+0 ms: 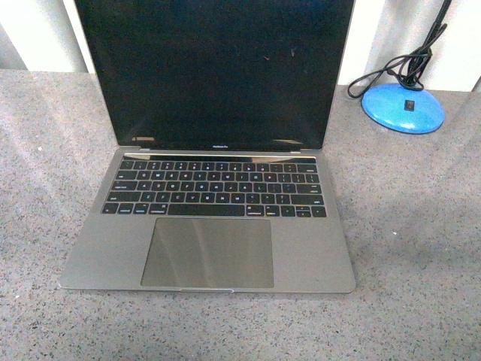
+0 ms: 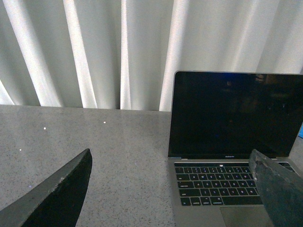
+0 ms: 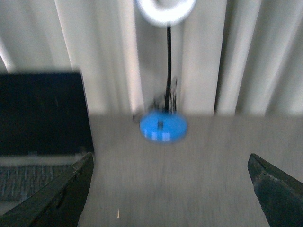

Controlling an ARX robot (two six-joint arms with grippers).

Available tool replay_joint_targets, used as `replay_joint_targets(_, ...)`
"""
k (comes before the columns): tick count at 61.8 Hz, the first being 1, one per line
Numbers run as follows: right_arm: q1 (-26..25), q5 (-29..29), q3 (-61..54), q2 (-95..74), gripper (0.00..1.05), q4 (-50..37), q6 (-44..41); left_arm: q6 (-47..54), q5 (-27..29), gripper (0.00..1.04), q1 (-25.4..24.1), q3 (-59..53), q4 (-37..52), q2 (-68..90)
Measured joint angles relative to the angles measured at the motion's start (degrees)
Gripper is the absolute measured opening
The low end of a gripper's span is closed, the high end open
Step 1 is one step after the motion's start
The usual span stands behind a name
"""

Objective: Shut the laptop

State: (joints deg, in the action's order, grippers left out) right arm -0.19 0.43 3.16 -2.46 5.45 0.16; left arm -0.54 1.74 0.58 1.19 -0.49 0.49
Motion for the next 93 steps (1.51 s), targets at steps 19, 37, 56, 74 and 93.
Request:
replay_joint_targets(19, -5.53, -6.47, 12.46, -32.46, 0.95, 2.05, -7.8, -7.32, 11.41, 0.98, -4.04, 6.91, 2.54, 21.14)
replay_joint_targets(37, 1.64, -6.95, 37.64, -68.59, 0.95, -5.66, -17.68, -6.75, -8.66, 0.98, -5.33, 26.38, 22.34, 59.71)
replay_joint_targets(56, 6.88, -6.93, 55.08, -83.49, 0.95, -7.1, -17.9, -6.08, -7.26, 0.98, 2.91, 41.16, 26.93, 74.88)
replay_joint_targets(74, 7.82, -7.19, 63.84, -92.3, 0.92, -9.2, -14.34, -6.71, -5.68, 0.98, 7.19, 48.02, 30.18, 86.49)
replay_joint_targets(93, 9.4, -9.53, 74.05, -99.47, 0.34, -6.86, -13.35, -7.5, -3.61, 0.41, 10.16, 58.49, 29.68, 95.95)
